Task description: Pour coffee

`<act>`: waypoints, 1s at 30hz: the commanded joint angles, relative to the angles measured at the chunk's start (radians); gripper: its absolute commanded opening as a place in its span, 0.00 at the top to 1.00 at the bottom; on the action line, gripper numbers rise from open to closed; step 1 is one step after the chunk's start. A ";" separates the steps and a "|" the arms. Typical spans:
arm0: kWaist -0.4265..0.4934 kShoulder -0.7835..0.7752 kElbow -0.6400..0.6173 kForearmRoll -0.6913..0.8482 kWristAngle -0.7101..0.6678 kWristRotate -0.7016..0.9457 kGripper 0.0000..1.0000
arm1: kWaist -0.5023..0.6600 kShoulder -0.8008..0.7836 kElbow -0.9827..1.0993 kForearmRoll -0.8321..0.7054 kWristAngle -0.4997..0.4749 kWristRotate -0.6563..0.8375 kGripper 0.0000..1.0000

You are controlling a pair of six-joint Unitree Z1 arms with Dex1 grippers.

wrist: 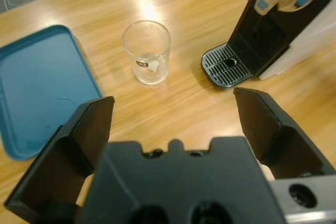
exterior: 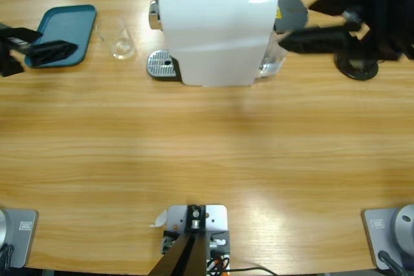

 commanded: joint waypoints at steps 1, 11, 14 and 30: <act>0.022 0.283 0.023 -0.295 0.021 -0.012 0.00 | -0.010 -0.079 0.124 0.021 0.035 0.005 0.02; 0.056 0.458 -0.023 -0.461 0.011 -0.017 0.00 | -0.051 -0.112 0.208 0.005 0.044 -0.005 0.00; 0.066 0.503 -0.046 -0.462 -0.016 -0.022 0.00 | -0.062 -0.114 0.221 0.000 0.054 -0.005 0.00; 0.080 0.615 -0.122 -0.471 -0.052 -0.040 0.00 | -0.122 -0.116 0.223 -0.002 0.081 -0.025 0.01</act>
